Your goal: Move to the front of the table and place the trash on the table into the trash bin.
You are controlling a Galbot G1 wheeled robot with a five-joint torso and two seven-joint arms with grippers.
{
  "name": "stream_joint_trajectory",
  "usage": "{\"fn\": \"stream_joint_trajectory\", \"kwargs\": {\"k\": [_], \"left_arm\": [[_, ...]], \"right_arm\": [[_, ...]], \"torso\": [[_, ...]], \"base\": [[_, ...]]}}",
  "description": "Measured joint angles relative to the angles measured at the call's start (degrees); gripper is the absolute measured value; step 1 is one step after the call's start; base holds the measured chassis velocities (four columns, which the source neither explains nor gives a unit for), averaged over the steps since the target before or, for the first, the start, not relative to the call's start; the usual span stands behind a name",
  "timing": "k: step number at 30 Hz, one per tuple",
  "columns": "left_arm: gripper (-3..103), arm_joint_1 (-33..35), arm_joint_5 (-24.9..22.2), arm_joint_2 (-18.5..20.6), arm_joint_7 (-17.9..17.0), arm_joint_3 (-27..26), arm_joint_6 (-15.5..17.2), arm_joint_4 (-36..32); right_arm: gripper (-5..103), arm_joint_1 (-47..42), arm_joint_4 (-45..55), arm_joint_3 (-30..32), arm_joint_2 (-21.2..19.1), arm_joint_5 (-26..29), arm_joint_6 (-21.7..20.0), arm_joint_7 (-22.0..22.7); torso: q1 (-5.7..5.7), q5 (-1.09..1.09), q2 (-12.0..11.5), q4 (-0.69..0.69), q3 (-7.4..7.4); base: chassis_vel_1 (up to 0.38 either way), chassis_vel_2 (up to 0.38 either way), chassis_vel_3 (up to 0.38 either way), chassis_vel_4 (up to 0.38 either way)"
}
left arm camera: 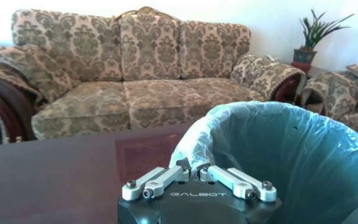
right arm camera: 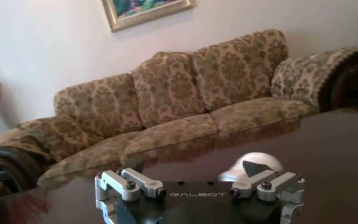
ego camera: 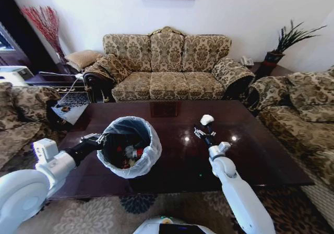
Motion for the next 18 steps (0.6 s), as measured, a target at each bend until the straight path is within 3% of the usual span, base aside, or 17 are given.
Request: {"fn": "stream_joint_trajectory", "kwargs": {"k": [3,6,15,18], "left_arm": [[3,0.18,-0.02,-0.16,0.03,-0.04,-0.02,-0.01],[3,0.25,-0.06,-0.16,0.12,-0.03,-0.05,-0.03],[3,0.34,-0.16,0.31,-0.06,-0.10,-0.08,0.01],[3,0.29,-0.17,0.46,-0.07,-0.01,-0.08,0.01]], "right_arm": [[100,4.95,-7.20,-1.38,1.80,-2.17,1.98,1.05],[100,10.72,-14.26,-2.97,4.07,-2.81,2.65,2.63],[100,20.70,-28.50,-4.34,10.26,-6.62,3.91,4.14],[100,22.54,-32.49,-4.50,12.25,-8.33,4.70,3.61]], "torso": [[-0.03,0.04,0.01,0.06,-0.01],[0.00,0.03,0.00,0.00,0.01],[-0.01,-0.07,0.02,0.11,0.00],[0.00,-0.04,0.01,0.07,0.00]], "base": [[-0.291,-0.266,0.256,0.254],[-0.132,-0.213,0.158,0.183],[-0.023,-0.007,0.017,0.025],[0.020,0.053,-0.005,-0.026]]}}
